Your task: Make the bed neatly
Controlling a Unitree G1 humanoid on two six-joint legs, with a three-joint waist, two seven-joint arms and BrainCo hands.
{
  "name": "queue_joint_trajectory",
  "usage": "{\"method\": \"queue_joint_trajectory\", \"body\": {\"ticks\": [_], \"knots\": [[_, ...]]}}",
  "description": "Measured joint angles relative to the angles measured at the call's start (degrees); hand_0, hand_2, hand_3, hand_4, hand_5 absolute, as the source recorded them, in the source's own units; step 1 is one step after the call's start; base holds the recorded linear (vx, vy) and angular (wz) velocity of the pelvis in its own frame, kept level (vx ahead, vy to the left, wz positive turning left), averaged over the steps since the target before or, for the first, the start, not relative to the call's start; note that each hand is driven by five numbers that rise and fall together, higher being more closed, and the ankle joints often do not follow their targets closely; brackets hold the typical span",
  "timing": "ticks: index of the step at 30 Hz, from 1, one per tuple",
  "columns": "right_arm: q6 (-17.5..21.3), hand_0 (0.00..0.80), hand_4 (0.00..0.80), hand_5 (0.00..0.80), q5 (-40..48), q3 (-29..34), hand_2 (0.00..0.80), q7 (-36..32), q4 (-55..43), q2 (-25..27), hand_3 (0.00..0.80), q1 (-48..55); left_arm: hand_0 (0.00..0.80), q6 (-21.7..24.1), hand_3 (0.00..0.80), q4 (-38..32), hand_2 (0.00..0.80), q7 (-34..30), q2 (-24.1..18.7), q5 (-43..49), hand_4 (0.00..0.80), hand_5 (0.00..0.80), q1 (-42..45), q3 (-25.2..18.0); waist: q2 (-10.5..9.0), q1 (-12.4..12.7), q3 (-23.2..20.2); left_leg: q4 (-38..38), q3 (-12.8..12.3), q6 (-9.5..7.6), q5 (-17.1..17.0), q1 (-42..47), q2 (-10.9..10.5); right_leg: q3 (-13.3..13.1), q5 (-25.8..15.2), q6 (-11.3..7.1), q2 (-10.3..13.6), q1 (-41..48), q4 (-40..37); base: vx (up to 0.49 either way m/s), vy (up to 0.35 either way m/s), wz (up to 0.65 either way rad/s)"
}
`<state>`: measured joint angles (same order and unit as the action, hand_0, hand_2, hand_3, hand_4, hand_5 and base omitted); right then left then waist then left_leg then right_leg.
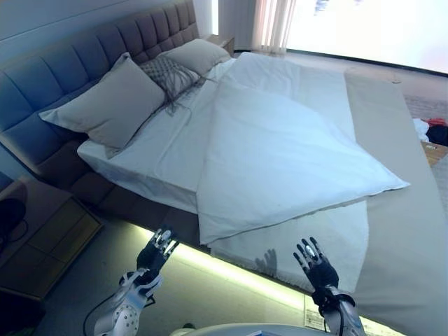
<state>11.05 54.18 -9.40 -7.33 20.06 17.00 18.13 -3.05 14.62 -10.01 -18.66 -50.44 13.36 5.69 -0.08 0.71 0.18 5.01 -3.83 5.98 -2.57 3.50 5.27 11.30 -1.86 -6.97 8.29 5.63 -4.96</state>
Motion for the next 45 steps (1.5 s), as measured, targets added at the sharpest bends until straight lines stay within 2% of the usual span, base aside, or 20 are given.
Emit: {"method": "queue_joint_trajectory", "body": {"ticks": [12,14,16,19,22,24,25,27,30,32,36,42,45], "knots": [[-0.7,0.000,0.000,0.000,2.1,0.0,0.000,0.2,0.0,0.0,0.000,0.0,0.000,-0.6,0.000,0.0,0.000,-0.2,-0.2,0.1,0.000,0.000,0.3,-0.2,0.44,0.1,0.2,0.0,-0.9,-0.01,0.0,0.5,0.5,-0.7,0.0,0.00,0.0,0.2,0.0,-0.004,-0.004,-0.01],[-1.2,0.000,0.000,0.000,2.3,0.0,0.000,0.1,0.0,-0.1,0.000,0.1,0.000,-0.9,0.000,0.0,0.000,-1.0,-0.2,0.1,0.000,0.000,0.2,-0.1,0.48,-0.1,0.1,0.3,-1.2,-0.19,0.2,0.1,0.6,0.1,0.1,0.06,0.1,0.4,0.0,-0.012,-0.023,0.15],[-1.2,0.000,0.000,0.000,2.2,0.0,0.000,0.2,0.0,0.0,0.000,0.2,0.000,-1.2,0.000,0.0,0.000,-1.7,-0.2,0.1,0.000,0.000,-0.1,-0.1,0.50,-0.2,0.0,0.3,-2.8,-0.44,0.0,-0.3,0.9,0.8,0.2,0.00,0.1,0.4,0.0,-0.006,-0.025,0.21],[-1.1,0.000,0.000,0.000,2.0,0.1,0.000,0.8,-0.4,0.1,0.000,0.3,0.000,-1.2,0.000,0.0,0.000,-2.3,-0.4,0.1,0.000,0.000,0.1,0.0,0.53,-0.2,-0.1,0.3,-3.1,-0.43,0.0,-0.4,0.9,1.6,0.6,-0.12,0.3,0.6,0.0,-0.003,-0.004,0.12],[-1.1,0.000,0.000,0.000,2.0,0.8,0.000,0.8,-1.0,0.6,0.000,0.2,0.000,-1.1,0.000,-2.0,0.000,-3.3,-0.4,-0.4,0.000,0.000,2.0,0.1,0.66,0.1,-0.4,-0.2,-2.0,-0.31,-0.2,-0.9,0.4,1.4,0.8,-0.03,0.1,-0.1,0.0,-0.004,0.004,0.05],[-1.5,0.000,0.000,0.000,1.9,0.5,0.000,0.6,-0.9,1.6,0.000,-0.5,0.000,-0.3,0.000,-2.1,0.000,-3.4,-0.4,-0.5,0.000,0.000,3.3,0.3,0.63,0.7,-0.4,-1.3,-0.1,0.07,-0.3,-1.2,0.3,-1.0,0.8,0.00,0.1,-0.9,-0.1,-0.031,0.015,-0.31],[-1.8,0.000,0.000,0.000,1.7,0.4,0.000,0.7,-1.0,2.1,0.000,-1.3,0.000,0.0,0.000,-2.1,0.000,-3.4,-0.5,-1.0,0.000,0.000,4.0,0.1,0.34,1.8,-0.1,-2.7,1.0,0.14,-0.1,-1.4,0.1,-2.2,0.7,0.05,0.3,-1.0,-0.2,-0.044,0.039,-0.56],[-1.9,0.000,0.000,0.000,1.7,-0.5,0.000,0.9,-1.0,3.2,0.000,-2.2,0.000,0.1,0.000,-2.1,0.000,-3.4,-0.6,-2.4,0.000,0.000,4.3,0.1,-0.06,2.9,0.3,-4.8,2.3,-0.49,0.6,-1.3,0.2,-3.8,0.6,0.29,0.4,-0.8,0.0,-0.003,0.064,-0.45],[-1.9,0.000,0.000,0.000,2.0,-0.2,0.000,1.7,-1.0,4.1,0.000,-2.2,0.000,0.1,0.000,-2.1,0.000,-3.4,-0.2,-2.7,0.000,0.000,2.8,0.1,1.09,2.7,0.7,-4.4,2.1,0.61,1.4,-1.2,1.0,-3.2,0.6,0.27,-0.2,-0.7,0.0,0.087,0.078,0.08],[-1.9,0.000,0.000,0.000,2.3,0.0,0.000,1.9,-0.9,3.9,0.000,-2.1,0.000,0.0,0.000,-2.1,0.000,-3.3,0.0,-2.6,0.000,0.000,2.0,0.1,1.71,1.7,0.9,-3.0,1.8,1.34,2.0,-1.1,0.9,-2.2,0.5,-0.32,0.0,-0.6,0.1,0.101,0.079,0.23],[-1.9,0.000,0.000,0.000,1.8,0.0,0.000,1.2,-1.0,2.3,0.000,-0.7,0.000,-0.1,0.000,-2.2,0.000,-2.4,0.0,-2.6,0.000,0.000,2.1,-0.1,1.51,1.6,0.9,-1.3,1.2,-0.09,1.3,-1.1,-0.6,-2.2,0.1,-1.21,1.7,-0.8,0.1,0.072,0.069,0.02],[-1.9,0.000,0.000,0.000,1.7,0.2,0.000,0.7,-1.0,1.7,0.000,0.3,0.000,-0.1,0.000,-2.2,0.000,-1.8,0.0,-2.6,0.000,0.000,2.3,0.0,1.01,1.5,1.3,-0.9,0.8,-0.32,0.8,-0.2,-1.8,-2.3,0.0,-1.76,2.9,-0.9,0.5,0.015,0.113,0.00],[-1.8,0.000,0.000,0.000,1.6,0.9,0.000,0.8,-1.0,1.3,0.000,-0.2,0.000,-0.1,0.000,-2.0,0.000,-1.0,0.0,-2.6,0.000,0.000,1.9,0.0,0.67,1.3,1.8,-1.7,0.7,-1.37,1.5,-0.2,-2.6,-2.5,2.8,-2.13,4.1,-2.9,6.4,0.013,0.194,0.07]]}}
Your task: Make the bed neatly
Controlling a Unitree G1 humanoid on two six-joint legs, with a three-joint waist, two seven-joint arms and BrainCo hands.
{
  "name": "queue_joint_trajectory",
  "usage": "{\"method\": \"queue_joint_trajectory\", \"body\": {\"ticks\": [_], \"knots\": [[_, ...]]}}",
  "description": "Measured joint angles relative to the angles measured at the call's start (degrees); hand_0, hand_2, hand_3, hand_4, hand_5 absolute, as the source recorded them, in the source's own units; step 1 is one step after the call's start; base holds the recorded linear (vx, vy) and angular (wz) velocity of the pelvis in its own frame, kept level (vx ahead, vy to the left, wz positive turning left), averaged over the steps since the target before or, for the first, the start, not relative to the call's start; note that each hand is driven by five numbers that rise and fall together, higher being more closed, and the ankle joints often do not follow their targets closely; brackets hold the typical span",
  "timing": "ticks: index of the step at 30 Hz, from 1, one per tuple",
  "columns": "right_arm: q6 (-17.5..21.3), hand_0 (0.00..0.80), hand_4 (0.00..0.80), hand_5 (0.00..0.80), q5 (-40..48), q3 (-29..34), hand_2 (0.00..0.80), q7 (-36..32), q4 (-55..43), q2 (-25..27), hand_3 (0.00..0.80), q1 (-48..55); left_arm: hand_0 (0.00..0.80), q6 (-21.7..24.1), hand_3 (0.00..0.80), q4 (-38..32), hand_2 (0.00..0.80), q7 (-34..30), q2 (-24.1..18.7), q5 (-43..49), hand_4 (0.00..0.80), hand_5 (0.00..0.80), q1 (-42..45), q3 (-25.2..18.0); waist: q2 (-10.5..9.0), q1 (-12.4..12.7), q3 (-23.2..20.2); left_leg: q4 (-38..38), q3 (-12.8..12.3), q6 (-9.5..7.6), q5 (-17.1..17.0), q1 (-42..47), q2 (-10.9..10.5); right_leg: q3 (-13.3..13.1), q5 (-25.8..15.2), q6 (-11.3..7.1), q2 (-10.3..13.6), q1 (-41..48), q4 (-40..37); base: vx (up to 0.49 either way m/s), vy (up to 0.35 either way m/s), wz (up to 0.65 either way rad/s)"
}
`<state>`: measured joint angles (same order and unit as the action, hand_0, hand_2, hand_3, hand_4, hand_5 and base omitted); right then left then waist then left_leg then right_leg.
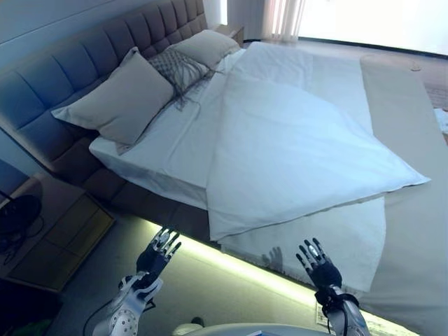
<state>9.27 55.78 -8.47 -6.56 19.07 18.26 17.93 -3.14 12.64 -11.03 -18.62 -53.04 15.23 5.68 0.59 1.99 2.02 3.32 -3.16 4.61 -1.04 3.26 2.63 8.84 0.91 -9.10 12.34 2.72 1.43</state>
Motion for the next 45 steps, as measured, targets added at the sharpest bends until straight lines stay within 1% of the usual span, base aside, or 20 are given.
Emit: {"method": "queue_joint_trajectory", "body": {"ticks": [3,4,6,7,9,11,15,17,20,22,23,25,29,34,37,38,40,41,43,45], "knots": [[1.0,0.000,0.000,0.000,0.0,0.8,0.000,1.0,0.0,-0.5,0.000,-1.4,0.000,0.0,0.000,4.7,0.000,0.4,0.4,0.6,0.000,0.000,-3.4,0.0,1.25,-1.2,2.6,-5.2,0.3,-2.59,2.9,-1.8,-1.2,-0.4,1.8,-0.04,2.5,-5.8,16.0,0.050,0.259,0.28],[2.0,0.000,0.000,0.000,0.1,1.2,0.000,1.3,-0.3,-1.1,0.000,-1.4,0.000,-0.1,0.000,6.5,0.000,0.4,0.4,0.8,0.000,0.000,-5.4,0.0,1.28,-1.4,3.8,-11.7,0.1,-4.83,5.9,-4.4,-2.4,-0.4,1.7,0.05,4.5,-9.1,23.5,0.075,0.214,0.34],[2.9,0.000,0.000,0.000,0.1,1.8,0.000,1.4,-0.9,-1.0,0.000,-1.2,0.000,-0.1,0.000,7.0,0.000,0.0,0.2,1.6,0.000,0.000,-7.1,-0.1,2.69,-2.4,5.1,-23.3,-0.6,-6.56,12.0,-9.1,-3.6,-0.9,-1.3,1.39,7.0,-14.9,35.5,0.130,0.087,0.36],[2.9,0.000,0.000,0.000,0.1,1.2,0.000,1.5,-0.1,-1.9,0.000,-0.9,0.000,-0.1,0.000,7.3,0.000,-0.1,-0.4,1.8,0.000,0.000,-6.3,-1.0,2.82,-2.4,4.7,-24.0,-1.4,-7.21,12.8,-8.8,-3.8,-2.7,-3.4,2.19,7.0,-16.7,38.1,0.192,-0.059,0.07],[2.9,0.000,0.000,0.000,0.0,0.6,0.000,1.0,-0.9,-2.6,0.000,0.0,0.000,-0.3,0.000,6.7,0.000,-0.2,-2.1,1.8,0.000,0.000,-4.8,-2.3,2.82,-2.4,4.0,-22.5,-2.6,-7.91,12.4,-8.7,-4.1,-1.9,-3.0,2.18,6.4,-20.2,41.5,0.284,-0.216,-0.16],[2.9,0.000,0.000,0.000,-0.1,0.7,0.000,0.9,-1.4,-3.3,0.000,0.1,0.000,-0.6,0.000,6.5,0.000,-0.2,-3.7,1.8,0.000,0.000,-4.7,-2.9,0.81,-2.4,5.0,-19.4,-2.6,-6.92,10.9,-7.1,-5.6,-1.4,-0.6,0.09,5.6,-21.5,38.5,0.475,-0.363,-0.13],[2.9,0.000,0.000,0.000,-0.1,0.9,0.000,1.1,-0.9,-4.1,0.000,-0.7,0.000,-1.5,0.000,6.9,0.000,0.1,-3.1,1.7,0.000,0.000,-5.5,-2.1,-2.29,-3.6,5.1,-16.8,-0.7,-7.39,9.5,-6.9,-9.5,-2.0,-1.1,-2.42,7.0,-19.9,12.4,0.445,-0.340,0.06],[2.7,0.000,0.000,0.000,-0.1,0.9,0.000,1.3,-0.7,-4.2,0.000,-0.9,0.000,-1.8,0.000,6.8,0.000,0.3,-2.3,1.7,0.000,0.000,-4.9,-2.1,-2.41,-4.3,5.1,-16.5,0.5,-8.05,9.5,-5.7,-9.5,-2.2,-3.6,-2.89,6.9,-18.5,5.4,0.358,-0.315,0.17],[2.0,0.000,0.000,0.000,-0.1,1.0,0.000,1.2,-0.2,-4.2,0.000,-0.6,0.000,-1.9,0.000,6.4,0.000,0.5,-2.0,1.7,0.000,0.000,-3.0,-2.3,-3.41,-4.2,4.8,-15.8,2.0,-6.08,11.3,-2.7,-8.5,-2.5,-5.2,-2.36,6.0,-14.9,4.3,0.400,-0.371,0.23],[1.2,0.000,0.000,0.000,-0.1,1.1,0.000,1.2,0.1,-3.7,0.000,-0.7,0.000,-2.3,0.000,6.4,0.000,0.7,-1.7,1.7,0.000,0.000,-0.8,-2.3,-2.71,-4.3,4.2,-15.8,3.6,-3.84,12.9,-1.0,-5.3,-3.3,-7.8,-0.32,2.6,-13.8,6.7,0.351,-0.354,0.30],[0.5,0.000,0.000,0.000,-0.1,1.2,0.000,1.1,-0.1,-3.2,0.000,-0.5,0.000,-2.6,0.000,6.2,0.000,0.5,-1.6,1.7,0.000,0.000,0.6,-2.3,-1.53,-4.6,3.6,-15.6,4.4,-2.63,13.6,-0.2,-2.9,-3.1,-6.4,2.37,0.2,-13.1,7.8,0.336,-0.350,0.25],[-0.3,0.000,0.000,0.000,-0.1,1.2,0.000,0.7,-0.7,-1.0,0.000,-0.2,0.000,-2.9,0.000,4.3,0.000,-0.4,-1.6,1.8,0.000,0.000,3.2,-2.4,0.33,-4.3,2.8,-14.4,4.6,-0.79,13.1,2.3,1.6,-2.0,-4.1,5.06,-4.4,-11.4,7.9,0.264,-0.275,0.09],[-0.4,0.000,0.000,0.000,-0.1,1.8,0.000,0.1,-0.3,1.5,0.000,-2.2,0.000,-2.6,0.000,3.1,0.000,-2.0,-1.3,1.6,0.000,0.000,2.7,-2.4,-0.29,-4.3,2.1,-15.7,4.8,-0.42,9.2,3.0,4.6,-1.6,-1.2,7.94,-7.7,-9.5,8.4,0.170,-0.232,0.01],[-0.2,0.000,0.000,0.000,0.3,2.0,0.000,0.2,1.2,1.1,0.000,-3.2,0.000,-2.0,0.000,3.5,0.000,-3.0,-1.1,1.6,0.000,0.000,-1.1,0.3,-2.99,-4.3,0.7,-21.5,3.1,-0.25,3.5,-0.1,5.7,0.0,0.9,10.59,-8.9,-6.8,6.6,0.089,-0.165,0.09],[-0.2,0.000,0.000,0.000,0.3,2.0,0.000,0.2,1.2,1.1,0.000,-3.2,0.000,-2.0,0.000,3.5,0.000,-3.0,-1.1,1.6,0.000,0.000,-1.1,0.3,-2.99,-4.3,0.7,-21.5,3.1,-0.25,3.5,-0.1,5.7,0.0,0.9,10.59,-8.9,-6.8,6.6,0.055,0.005,0.08],[0.5,0.000,0.000,0.000,1.3,2.2,0.000,0.9,2.3,0.7,0.000,-3.0,0.000,-2.1,0.000,3.6,0.000,-4.1,0.4,1.6,0.000,0.000,-3.6,3.4,-2.48,-4.5,0.7,-22.9,0.2,-1.30,2.4,-1.0,7.3,1.3,1.9,12.14,-9.8,-6.3,6.7,0.175,0.037,0.22],[0.7,0.000,0.000,0.000,1.8,2.2,0.000,1.5,2.3,0.8,0.000,-2.7,0.000,-1.9,0.000,4.6,0.000,-4.0,0.7,1.6,0.000,0.000,-4.5,4.4,-1.55,-4.3,0.7,-20.0,0.5,-0.23,3.1,-1.4,7.2,2.1,2.0,12.29,-10.2,-5.7,5.9,0.215,0.033,0.35],[0.9,0.000,0.000,0.000,2.2,2.2,0.000,2.4,2.3,0.5,0.000,-2.4,0.000,-1.9,0.000,5.4,0.000,-4.1,0.9,1.7,0.000,0.000,-5.4,4.4,-1.70,-4.3,1.0,-19.7,0.7,1.58,4.4,-3.3,6.6,1.6,2.0,12.74,-10.1,-5.0,4.6,0.225,0.016,0.53],[1.5,0.000,0.000,0.000,2.7,2.1,0.000,3.3,2.3,0.3,0.000,-2.4,0.000,-1.9,0.000,6.5,0.000,-4.0,0.9,1.7,0.000,0.000,-6.8,4.4,-2.38,-3.4,1.9,-12.9,0.7,1.95,4.5,-6.2,4.4,-0.9,1.1,12.49,-9.9,-4.1,3.0,0.243,0.013,0.48],[2.7,0.000,0.000,0.000,3.4,2.2,0.000,3.7,2.3,0.4,0.000,-3.2,0.000,-2.2,0.000,6.8,0.000,-3.9,0.9,1.8,0.000,0.000,-6.7,4.3,-1.25,-0.9,3.4,-7.2,0.8,2.17,2.6,-7.4,4.2,-3.3,1.1,11.98,-10.1,-3.6,3.0,0.284,0.016,-0.19]]}}
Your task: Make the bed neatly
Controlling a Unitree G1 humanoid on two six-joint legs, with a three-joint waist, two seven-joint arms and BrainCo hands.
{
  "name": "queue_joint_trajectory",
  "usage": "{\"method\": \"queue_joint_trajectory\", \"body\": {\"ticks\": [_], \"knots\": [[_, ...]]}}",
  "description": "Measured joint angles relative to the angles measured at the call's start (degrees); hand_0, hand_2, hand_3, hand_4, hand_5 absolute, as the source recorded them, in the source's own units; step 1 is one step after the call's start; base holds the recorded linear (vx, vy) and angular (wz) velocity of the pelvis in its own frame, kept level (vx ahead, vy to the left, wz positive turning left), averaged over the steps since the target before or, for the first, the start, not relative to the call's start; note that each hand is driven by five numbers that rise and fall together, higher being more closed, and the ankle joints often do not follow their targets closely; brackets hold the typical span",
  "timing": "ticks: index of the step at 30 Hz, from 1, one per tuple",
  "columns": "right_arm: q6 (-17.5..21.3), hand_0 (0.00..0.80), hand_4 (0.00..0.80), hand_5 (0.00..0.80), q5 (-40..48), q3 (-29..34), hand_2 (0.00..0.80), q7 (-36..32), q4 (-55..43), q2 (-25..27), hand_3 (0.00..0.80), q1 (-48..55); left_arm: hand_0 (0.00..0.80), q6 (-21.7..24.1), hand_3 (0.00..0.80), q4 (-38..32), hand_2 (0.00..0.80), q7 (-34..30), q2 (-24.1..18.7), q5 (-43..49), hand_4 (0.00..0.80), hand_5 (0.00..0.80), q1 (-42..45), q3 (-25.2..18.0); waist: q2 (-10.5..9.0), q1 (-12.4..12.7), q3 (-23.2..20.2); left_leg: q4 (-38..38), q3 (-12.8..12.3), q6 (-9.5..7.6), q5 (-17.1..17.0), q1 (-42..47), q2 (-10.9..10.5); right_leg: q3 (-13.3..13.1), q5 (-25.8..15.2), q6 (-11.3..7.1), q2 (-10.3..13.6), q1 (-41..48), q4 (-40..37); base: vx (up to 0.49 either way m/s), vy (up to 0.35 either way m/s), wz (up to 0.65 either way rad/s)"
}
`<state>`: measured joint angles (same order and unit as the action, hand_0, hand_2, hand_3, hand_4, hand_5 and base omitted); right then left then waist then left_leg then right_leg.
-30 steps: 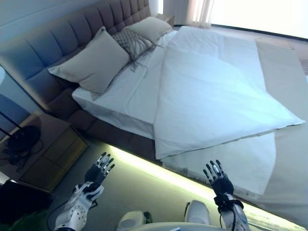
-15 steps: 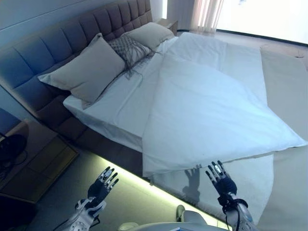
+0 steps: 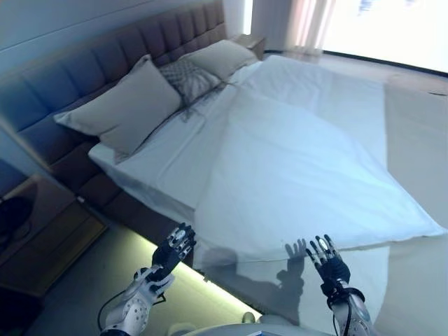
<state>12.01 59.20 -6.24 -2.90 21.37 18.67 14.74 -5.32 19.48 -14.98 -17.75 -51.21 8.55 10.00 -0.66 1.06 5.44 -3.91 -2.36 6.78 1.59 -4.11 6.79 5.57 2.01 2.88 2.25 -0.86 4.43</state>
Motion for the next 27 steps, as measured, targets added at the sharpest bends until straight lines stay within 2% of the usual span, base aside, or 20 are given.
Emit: {"method": "queue_joint_trajectory", "body": {"ticks": [2,4,5,6,7,8,9,12,13,14,15,17,18,19,21,23,25,27], "knots": [[0.2,0.000,0.000,0.000,0.0,0.0,0.000,0.6,0.0,0.0,0.000,-0.4,0.000,-0.5,0.000,1.2,0.000,-0.1,0.0,1.0,0.000,0.000,0.4,-0.1,2.11,1.7,0.7,2.7,1.2,-0.21,-1.3,-0.5,0.1,-1.6,0.6,-0.91,-0.1,0.0,0.4,0.326,0.031,-0.50],[0.2,0.000,0.000,0.000,0.0,-0.1,0.000,1.0,0.1,0.1,0.000,-1.3,0.000,-1.0,0.000,2.0,0.000,-0.2,0.4,1.2,0.000,0.000,0.7,-0.4,5.10,1.7,1.1,3.1,2.6,0.35,-1.1,-0.1,-0.1,-3.1,1.1,-2.44,-0.1,-0.4,0.7,0.367,0.055,-0.65],[0.2,0.000,0.000,0.000,-0.1,-0.6,0.000,1.0,0.0,-0.1,0.000,-1.9,0.000,-1.3,0.000,2.0,0.000,-0.2,0.4,1.5,0.000,0.000,0.8,-0.6,5.91,2.1,1.0,3.2,2.2,0.31,-1.1,-0.1,-0.6,-4.0,1.2,-2.87,-0.2,0.1,0.3,0.380,0.094,-0.98],[0.1,0.000,0.000,0.000,-0.1,-0.7,0.000,0.9,0.1,-0.6,0.000,-1.8,0.000,-1.3,0.000,1.5,0.000,-0.3,0.0,2.1,0.000,0.000,0.8,-0.9,6.37,2.9,1.9,3.2,0.7,-0.49,-2.4,1.4,-0.4,-2.6,3.3,-3.68,0.2,-0.7,5.8,0.438,0.130,-1.01],[0.1,0.000,0.000,0.000,-0.2,-0.9,0.000,0.9,0.2,-1.6,0.000,-1.0,0.000,-1.4,0.000,1.2,0.000,-0.4,-0.8,2.2,0.000,0.000,1.4,-1.4,5.62,3.0,1.9,2.9,-0.6,-1.64,-3.6,2.2,-0.6,-2.1,5.4,-4.04,0.6,-0.7,10.2,0.379,0.128,-0.87],[0.1,0.000,0.000,0.000,-0.3,-1.4,0.000,0.9,0.3,-2.9,0.000,-0.1,0.000,-1.7,0.000,1.3,0.000,-0.4,-2.0,2.2,0.000,0.000,1.8,-2.1,4.06,3.0,2.0,1.5,-1.9,-2.39,-3.6,2.9,-1.7,-1.4,8.4,-4.42,1.9,1.0,11.5,0.375,0.161,-0.67],[0.1,0.000,0.000,0.000,-0.5,-1.5,0.000,0.8,0.3,-3.8,0.000,0.5,0.000,-1.8,0.000,1.3,0.000,-0.4,-2.9,2.2,0.000,0.000,1.7,-2.5,2.21,3.0,1.8,0.4,-2.8,-2.53,-2.4,3.0,-2.8,-1.2,10.3,-5.38,3.2,2.1,9.5,0.318,0.191,-0.43],[0.2,0.000,0.000,0.000,-0.6,-1.3,0.000,1.1,0.2,-3.8,0.000,1.2,0.000,-2.6,0.000,1.5,0.000,-0.7,-2.4,2.2,0.000,0.000,-0.7,-2.1,2.29,2.4,1.8,-5.1,-1.9,-2.80,0.0,1.1,-3.1,-1.4,9.0,-5.65,3.5,4.1,6.0,0.325,0.233,-0.16],[0.2,0.000,0.000,0.000,-0.6,-1.4,0.000,1.8,0.2,-3.6,0.000,0.8,0.000,-2.7,0.000,1.5,0.000,-0.7,-2.1,2.2,0.000,0.000,-2.2,-1.4,2.42,2.5,2.3,-10.7,-0.9,-3.44,1.6,-2.1,-3.7,-1.9,8.9,-5.84,4.2,4.5,5.6,0.424,0.270,-0.08],[0.3,0.000,0.000,0.000,-0.6,-1.6,0.000,2.2,0.3,-3.8,0.000,0.2,0.000,-2.7,0.000,1.4,0.000,-0.8,-1.6,2.1,0.000,0.000,-2.6,-1.1,1.91,3.0,2.5,-12.5,0.7,-3.24,2.5,-3.8,-4.8,-3.1,8.9,-6.41,5.2,4.8,5.4,0.376,0.235,-0.17],[0.3,0.000,0.000,0.000,-0.6,-1.2,0.000,2.8,0.4,-3.6,0.000,-0.7,0.000,-2.7,0.000,1.4,0.000,-0.7,-1.3,2.1,0.000,0.000,-2.6,-1.1,2.07,3.0,2.5,-10.4,1.9,-3.90,2.1,-3.9,-5.9,-3.9,9.4,-7.03,6.2,4.9,5.8,0.351,0.218,-0.22],[0.2,0.000,0.000,0.000,-0.5,0.0,0.000,3.4,0.1,-3.3,0.000,-1.0,0.000,-2.6,0.000,1.3,0.000,-0.7,-0.7,2.2,0.000,0.000,-2.1,-1.0,3.42,2.9,2.0,-6.9,2.3,-5.88,0.6,-4.3,-7.1,-4.4,11.5,-9.02,8.0,5.5,7.5,0.363,0.242,-0.21],[0.2,0.000,0.000,0.000,-0.5,0.0,0.000,3.5,0.4,-3.2,0.000,-0.9,0.000,-2.5,0.000,1.0,0.000,-0.4,-0.7,2.2,0.000,0.000,-1.3,-1.3,3.26,3.2,1.8,-6.7,1.3,-5.04,-1.0,-3.2,-7.8,-4.3,12.6,-10.06,9.2,5.3,9.9,0.336,0.217,-0.35],[0.2,0.000,0.000,0.000,-0.6,-0.5,0.000,3.4,0.1,-3.4,0.000,-0.2,0.000,-2.3,0.000,0.8,0.000,0.1,-0.6,2.2,0.000,0.000,-0.2,-1.5,3.31,3.1,1.5,-5.7,0.1,-6.13,-0.3,-2.1,-8.7,-3.3,12.8,-9.81,10.6,4.9,12.7,0.312,0.191,-0.39],[0.2,0.000,0.000,0.000,-0.6,-0.7,0.000,2.9,-0.2,-4.6,0.000,0.1,0.000,-2.1,0.000,0.1,0.000,0.6,-1.1,2.2,0.000,0.000,1.5,-2.0,3.32,4.3,0.3,-4.6,-1.0,-7.82,0.5,-1.1,-9.7,-0.9,11.4,-7.95,12.4,2.2,18.0,0.292,0.190,-0.20],[0.2,0.000,0.000,0.000,-0.5,-0.9,0.000,2.4,-0.2,-5.9,0.000,0.6,0.000,-1.6,0.000,-0.2,0.000,1.4,-1.7,2.1,0.000,0.000,1.4,-2.9,2.02,4.7,-0.1,-4.5,-0.9,-8.73,0.7,-0.4,-11.1,-0.2,10.4,-7.58,13.7,1.5,19.9,0.248,0.219,0.12],[0.3,0.000,0.000,0.000,-0.2,-1.2,0.000,2.5,-0.2,-6.8,0.000,-0.2,0.000,-1.3,0.000,0.0,0.000,1.7,-2.4,2.1,0.000,0.000,0.9,-2.9,1.38,4.8,-0.5,-4.8,-0.3,-9.53,1.2,-0.6,-12.1,-0.2,8.8,-8.17,14.1,0.5,22.1,0.205,0.232,0.27],[0.4,0.000,0.000,0.000,0.2,-1.2,0.000,3.9,0.0,-7.1,0.000,-1.5,0.000,-1.3,0.000,0.3,0.000,2.0,-2.5,2.1,0.000,0.000,-0.1,-3.1,1.63,4.7,-0.6,-5.2,1.2,-10.21,1.6,-0.2,-12.3,-0.3,6.0,-9.61,14.3,-0.6,26.3,0.150,0.149,0.39]]}}
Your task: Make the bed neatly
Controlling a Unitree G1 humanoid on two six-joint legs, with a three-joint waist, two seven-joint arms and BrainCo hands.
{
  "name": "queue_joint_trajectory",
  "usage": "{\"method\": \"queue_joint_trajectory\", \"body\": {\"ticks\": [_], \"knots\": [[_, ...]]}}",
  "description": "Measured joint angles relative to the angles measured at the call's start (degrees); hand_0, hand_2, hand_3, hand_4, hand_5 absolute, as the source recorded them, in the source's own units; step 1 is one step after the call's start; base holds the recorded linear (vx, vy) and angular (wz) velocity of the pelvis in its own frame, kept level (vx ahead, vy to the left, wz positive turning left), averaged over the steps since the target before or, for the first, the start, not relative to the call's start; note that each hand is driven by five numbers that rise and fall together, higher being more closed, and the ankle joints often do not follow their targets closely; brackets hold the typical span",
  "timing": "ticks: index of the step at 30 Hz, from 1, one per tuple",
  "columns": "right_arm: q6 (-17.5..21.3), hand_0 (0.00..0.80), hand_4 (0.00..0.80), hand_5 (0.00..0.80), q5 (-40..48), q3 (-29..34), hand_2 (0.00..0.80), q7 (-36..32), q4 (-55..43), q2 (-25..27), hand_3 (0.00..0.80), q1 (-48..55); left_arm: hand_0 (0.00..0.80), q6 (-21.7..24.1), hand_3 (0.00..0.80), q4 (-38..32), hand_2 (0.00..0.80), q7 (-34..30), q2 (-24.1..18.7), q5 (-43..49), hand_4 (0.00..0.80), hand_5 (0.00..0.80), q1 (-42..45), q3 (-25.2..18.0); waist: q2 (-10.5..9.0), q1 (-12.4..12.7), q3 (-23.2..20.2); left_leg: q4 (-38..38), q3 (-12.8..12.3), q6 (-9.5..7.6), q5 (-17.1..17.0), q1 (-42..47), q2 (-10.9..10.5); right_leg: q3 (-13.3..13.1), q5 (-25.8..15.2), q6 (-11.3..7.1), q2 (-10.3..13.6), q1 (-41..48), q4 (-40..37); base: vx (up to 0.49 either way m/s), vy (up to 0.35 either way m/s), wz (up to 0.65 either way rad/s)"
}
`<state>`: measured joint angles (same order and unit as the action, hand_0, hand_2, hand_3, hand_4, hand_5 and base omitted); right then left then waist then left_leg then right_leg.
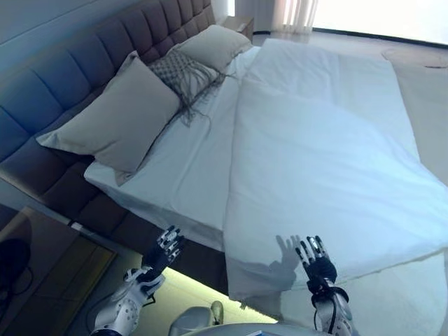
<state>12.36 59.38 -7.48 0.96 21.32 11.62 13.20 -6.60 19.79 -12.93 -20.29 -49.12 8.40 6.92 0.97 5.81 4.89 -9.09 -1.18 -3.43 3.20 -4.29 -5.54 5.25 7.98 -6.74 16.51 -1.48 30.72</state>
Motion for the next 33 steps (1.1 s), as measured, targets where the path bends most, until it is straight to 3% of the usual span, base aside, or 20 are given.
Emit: {"method": "queue_joint_trajectory", "body": {"ticks": [2,3,7,10,12,19,25,33], "knots": [[0.1,0.000,0.000,0.000,0.1,0.0,0.000,1.6,0.3,0.0,0.000,-0.8,0.000,0.0,0.000,-0.1,0.000,0.1,-0.2,0.0,0.000,0.000,0.3,-1.1,0.85,0.1,-0.1,0.9,1.1,-0.44,0.0,2.1,0.8,0.4,-3.1,-0.42,0.0,-1.2,5.3,0.126,0.019,0.25],[0.4,0.000,0.000,0.000,0.0,0.0,0.000,2.2,0.4,-0.1,0.000,-1.2,0.000,0.1,0.000,-0.2,0.000,0.3,-0.6,0.0,0.000,0.000,0.6,-1.5,1.05,0.2,-0.1,1.5,1.4,-0.63,0.0,2.9,1.1,1.2,-2.5,-0.43,-0.2,-2.0,6.6,0.094,-0.034,0.11],[1.3,0.000,0.000,0.000,0.9,0.1,0.000,3.9,2.7,0.3,0.000,-3.5,0.000,0.1,0.000,-0.2,0.000,0.5,-1.0,0.0,0.000,0.000,1.6,-1.9,0.71,1.6,-1.1,1.5,1.6,-0.57,0.0,2.7,1.6,4.9,-2.9,-0.34,-0.7,-0.8,2.5,0.050,-0.036,0.02],[1.4,0.000,0.000,0.000,1.1,0.2,0.000,6.0,4.2,0.5,0.000,-5.3,0.000,0.1,0.000,0.4,0.000,0.5,0.1,0.0,0.000,0.000,1.8,-1.3,1.39,2.1,-1.2,1.4,1.3,-0.12,-0.3,2.3,1.7,5.6,-2.3,-1.18,-1.5,0.3,-1.6,-0.014,0.021,-0.10],[1.4,0.000,0.000,0.000,1.1,0.2,0.000,7.3,4.1,0.3,0.000,-5.6,0.000,0.2,0.000,1.8,0.000,0.4,0.9,0.1,0.000,0.000,1.5,-1.2,1.42,2.0,-1.2,1.2,1.1,-0.16,-0.3,2.1,1.3,6.2,-2.4,-1.12,-1.0,-0.8,-0.3,-0.036,0.036,-0.04],[1.4,0.000,0.000,0.000,1.0,0.1,0.000,7.6,4.1,0.0,0.000,-5.0,0.000,0.9,0.000,1.7,0.000,0.2,0.3,0.1,0.000,0.000,1.4,-1.9,0.06,1.6,-1.8,2.3,1.1,-1.06,-1.3,1.6,1.4,5.2,-2.5,0.29,-0.3,-2.2,3.7,-0.011,-0.073,0.01],[1.4,0.000,0.000,0.000,1.0,0.3,0.000,8.0,4.2,0.0,0.000,-5.2,0.000,1.2,0.000,1.9,0.000,0.0,0.8,0.1,0.000,0.000,1.4,-1.9,0.80,1.8,-2.1,3.7,1.6,-0.17,-2.9,1.4,2.3,4.8,-2.3,-0.10,-2.8,-0.8,-2.6,-0.001,-0.013,-0.12],[1.3,0.000,0.000,0.000,0.8,0.0,0.000,8.3,4.1,-1.5,0.000,-5.2,0.000,1.4,0.000,1.9,0.000,0.0,0.9,1.7,0.000,0.000,0.1,-4.0,0.71,1.4,-1.9,3.9,1.4,-0.69,-3.3,1.7,2.0,4.6,-3.7,0.92,-0.8,-4.4,4.4,-0.014,-0.069,0.00]]}}
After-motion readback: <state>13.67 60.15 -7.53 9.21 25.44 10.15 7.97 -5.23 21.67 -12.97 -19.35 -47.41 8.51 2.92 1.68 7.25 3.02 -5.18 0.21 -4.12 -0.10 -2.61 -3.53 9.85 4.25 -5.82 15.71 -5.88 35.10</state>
